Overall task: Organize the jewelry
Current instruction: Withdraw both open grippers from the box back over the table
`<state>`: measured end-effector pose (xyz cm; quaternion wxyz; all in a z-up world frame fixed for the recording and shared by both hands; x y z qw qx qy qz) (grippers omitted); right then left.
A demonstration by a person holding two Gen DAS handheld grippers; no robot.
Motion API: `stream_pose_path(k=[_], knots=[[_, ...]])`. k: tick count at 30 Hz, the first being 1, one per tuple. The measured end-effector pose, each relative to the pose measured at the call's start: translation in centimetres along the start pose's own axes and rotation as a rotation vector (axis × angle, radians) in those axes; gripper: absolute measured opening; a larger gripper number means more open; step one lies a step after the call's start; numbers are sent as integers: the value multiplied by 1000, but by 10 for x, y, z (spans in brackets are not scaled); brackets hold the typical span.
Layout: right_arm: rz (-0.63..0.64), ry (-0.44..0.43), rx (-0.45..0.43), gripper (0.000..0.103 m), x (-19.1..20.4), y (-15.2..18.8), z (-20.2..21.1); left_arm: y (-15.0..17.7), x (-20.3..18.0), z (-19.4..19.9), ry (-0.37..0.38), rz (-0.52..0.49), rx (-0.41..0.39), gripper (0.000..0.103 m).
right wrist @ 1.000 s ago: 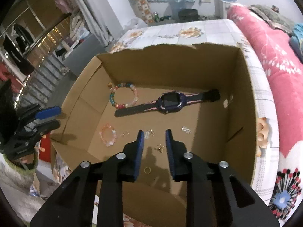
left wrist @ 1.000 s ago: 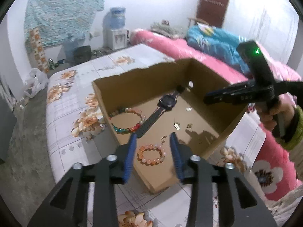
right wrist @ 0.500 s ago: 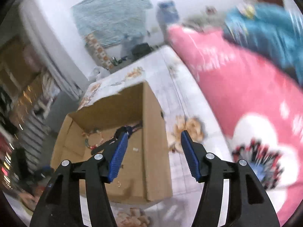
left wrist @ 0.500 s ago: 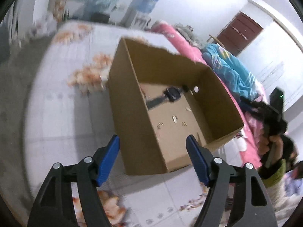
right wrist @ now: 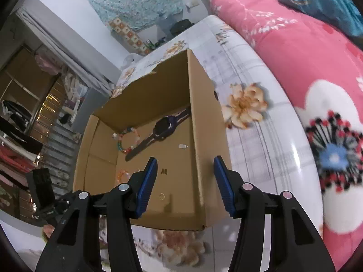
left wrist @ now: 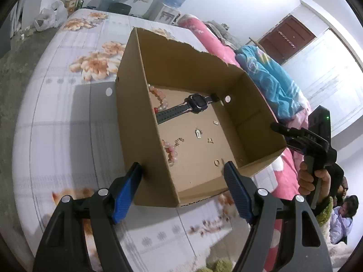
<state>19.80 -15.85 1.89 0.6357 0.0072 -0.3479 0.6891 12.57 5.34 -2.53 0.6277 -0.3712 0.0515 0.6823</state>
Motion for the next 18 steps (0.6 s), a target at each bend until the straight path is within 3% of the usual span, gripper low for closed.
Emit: stream_pose_path(k=[9, 15, 18], knots=[[-5, 8, -31, 54, -4, 38, 26, 46, -15, 14, -6, -15, -7, 73], [4, 29, -83, 56, -3, 46, 28, 52, -16, 17, -16, -24, -51, 74], [7, 74, -145, 67, -1, 53, 43, 53, -19, 30, -88, -60, -121, 75]])
Point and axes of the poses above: each gripper's, at about its wrist camera, not at the fingertips, and z roughly against the way its jaws point, x to its left, y to its underside, the point moved 8 cm from there along -z, roughly the way its jaws point, and after that the axes turned 5 degrees about z, right-handed, at the moved point
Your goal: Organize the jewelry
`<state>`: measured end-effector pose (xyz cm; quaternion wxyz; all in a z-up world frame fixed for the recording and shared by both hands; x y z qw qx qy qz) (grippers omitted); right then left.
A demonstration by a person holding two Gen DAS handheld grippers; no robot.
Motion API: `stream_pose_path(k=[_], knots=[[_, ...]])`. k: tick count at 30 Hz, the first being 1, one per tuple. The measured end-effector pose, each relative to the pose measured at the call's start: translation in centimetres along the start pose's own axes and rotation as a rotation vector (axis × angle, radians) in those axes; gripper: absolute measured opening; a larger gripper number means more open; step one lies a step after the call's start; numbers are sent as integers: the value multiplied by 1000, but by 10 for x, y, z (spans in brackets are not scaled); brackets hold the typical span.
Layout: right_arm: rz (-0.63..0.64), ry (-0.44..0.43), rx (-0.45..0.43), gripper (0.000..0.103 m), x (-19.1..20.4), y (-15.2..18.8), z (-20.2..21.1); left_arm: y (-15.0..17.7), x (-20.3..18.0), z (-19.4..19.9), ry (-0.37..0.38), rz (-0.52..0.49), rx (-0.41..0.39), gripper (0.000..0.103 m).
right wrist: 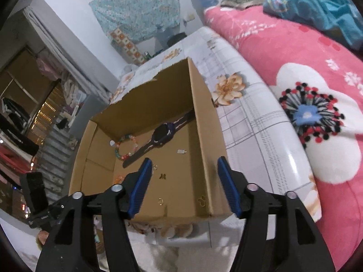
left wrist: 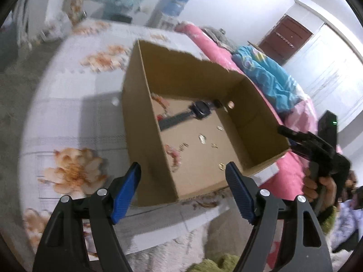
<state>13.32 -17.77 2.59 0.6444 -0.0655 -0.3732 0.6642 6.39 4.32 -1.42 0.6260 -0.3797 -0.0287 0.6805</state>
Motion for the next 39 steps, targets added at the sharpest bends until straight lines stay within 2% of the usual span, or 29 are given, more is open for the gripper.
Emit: stream_pose_path(k=[3, 7, 10, 13, 15, 20, 22, 27, 34, 39], knots=[[7, 67, -69, 75, 0, 8, 21, 0, -5, 19, -61, -41, -88, 84], [20, 160, -128, 81, 1, 22, 44, 8, -15, 42, -105, -85, -179, 97], [41, 196, -154, 84, 6, 37, 57, 14, -24, 55, -135, -100, -220, 97], [64, 185, -160, 88, 18, 51, 62, 19, -31, 57, -190, -80, -223, 97], [84, 194, -155, 92, 25, 61, 63, 21, -34, 55, -226, -77, -226, 97], [154, 242, -112, 95, 39, 75, 53, 28, -51, 48, -298, -119, -265, 97], [176, 252, -89, 95, 44, 80, 48, 31, -54, 45, -330, -127, -262, 97], [191, 242, -44, 95, 46, 90, 36, 39, -61, 28, -351, -120, -217, 97], [178, 249, 6, 95, 42, 98, 20, 51, -50, 7, -452, -94, -137, 97], [181, 243, 25, 95, 46, 97, 11, 50, -42, 0, -469, -68, -116, 97]])
Point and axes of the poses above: each gripper's, at about its wrist camera, not at the fingertips, and z roughly against the way its jaws point, x to its left, y to its underside, the point moved 8 cm from there along -z, roughly the way its jaws point, and after that the axes turned 5 degrees about z, right-handed, at the moved point
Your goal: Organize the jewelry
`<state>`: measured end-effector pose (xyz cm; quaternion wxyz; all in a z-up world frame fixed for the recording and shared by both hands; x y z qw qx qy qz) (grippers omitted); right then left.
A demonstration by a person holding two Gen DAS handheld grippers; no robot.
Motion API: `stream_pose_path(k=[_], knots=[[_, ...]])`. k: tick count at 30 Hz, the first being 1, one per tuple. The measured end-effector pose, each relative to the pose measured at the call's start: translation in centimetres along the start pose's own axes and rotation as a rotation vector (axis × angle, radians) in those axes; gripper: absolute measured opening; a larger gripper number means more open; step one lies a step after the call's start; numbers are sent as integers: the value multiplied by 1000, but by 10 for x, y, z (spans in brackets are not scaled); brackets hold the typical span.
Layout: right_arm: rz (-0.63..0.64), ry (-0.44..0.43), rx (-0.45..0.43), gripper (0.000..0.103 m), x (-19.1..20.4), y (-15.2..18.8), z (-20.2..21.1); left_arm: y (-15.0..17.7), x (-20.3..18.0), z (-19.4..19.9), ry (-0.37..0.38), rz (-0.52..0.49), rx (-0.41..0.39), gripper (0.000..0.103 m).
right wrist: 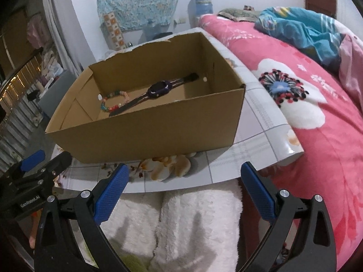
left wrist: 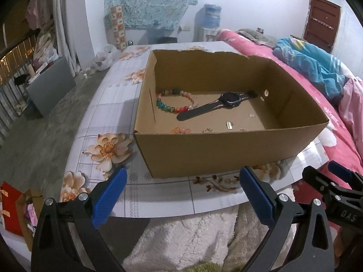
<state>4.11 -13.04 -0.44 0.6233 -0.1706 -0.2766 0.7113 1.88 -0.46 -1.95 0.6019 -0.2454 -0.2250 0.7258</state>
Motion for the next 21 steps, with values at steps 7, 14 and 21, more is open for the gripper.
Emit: stream_pose_path(k=[7, 14, 21], knots=[[20, 3, 8, 95, 6, -5, -3, -2, 1, -9, -15, 23, 20, 97], [24, 6, 24, 95, 7, -4, -8, 0, 2, -13, -31, 26, 36, 97], [28, 7, 25, 95, 8, -4, -9, 1, 0, -14, -39, 24, 44, 97]])
Point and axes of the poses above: each gripper's, at about its wrist camera, not at the fingertips, and z roughly against the way its jaws point, x to its left, y to its underside, the point moved 8 cm from there along -z, roughly the way its jaws point, and after that the axes turned 5 degrees about z, right-handed, at the moved point
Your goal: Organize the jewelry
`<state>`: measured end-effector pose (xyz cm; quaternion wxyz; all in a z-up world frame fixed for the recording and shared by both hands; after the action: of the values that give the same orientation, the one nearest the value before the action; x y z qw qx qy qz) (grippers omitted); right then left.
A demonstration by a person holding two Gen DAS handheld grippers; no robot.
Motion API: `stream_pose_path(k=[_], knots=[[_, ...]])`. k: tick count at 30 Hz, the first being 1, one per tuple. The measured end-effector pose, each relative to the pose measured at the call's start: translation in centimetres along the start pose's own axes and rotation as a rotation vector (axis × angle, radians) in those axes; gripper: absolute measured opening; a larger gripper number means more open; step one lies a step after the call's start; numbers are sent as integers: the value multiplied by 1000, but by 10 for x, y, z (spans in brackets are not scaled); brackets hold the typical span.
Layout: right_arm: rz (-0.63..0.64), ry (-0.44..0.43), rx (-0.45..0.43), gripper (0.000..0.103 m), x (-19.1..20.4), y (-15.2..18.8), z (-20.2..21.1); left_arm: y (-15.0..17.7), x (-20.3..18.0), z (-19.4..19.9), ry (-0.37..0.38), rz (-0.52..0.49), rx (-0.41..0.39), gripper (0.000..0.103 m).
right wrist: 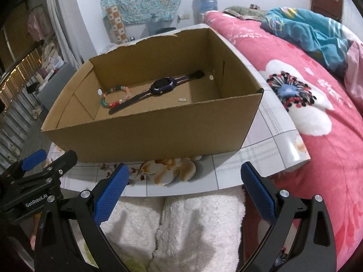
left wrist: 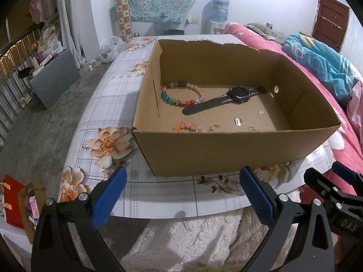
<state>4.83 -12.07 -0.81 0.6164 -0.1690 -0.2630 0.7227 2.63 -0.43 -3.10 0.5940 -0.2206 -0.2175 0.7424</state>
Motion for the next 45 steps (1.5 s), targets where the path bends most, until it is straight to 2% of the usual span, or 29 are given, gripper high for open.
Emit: stream_pose_path(k=[45], knots=[[2, 6, -1, 95, 1, -1, 2, 4, -6, 1, 15, -7, 26, 97]])
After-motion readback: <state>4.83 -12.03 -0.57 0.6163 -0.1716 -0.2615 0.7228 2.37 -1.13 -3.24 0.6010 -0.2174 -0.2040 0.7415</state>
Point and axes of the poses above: each gripper's, at about its wrist camera, not at the fingertips, and z roughly against the way its jaws point, x to its left, y to its underside, the point moved 8 cm from there along -z, roughly the way its jaws point, and after that the axes turned 5 degrees about z, right-handed, at the moved point
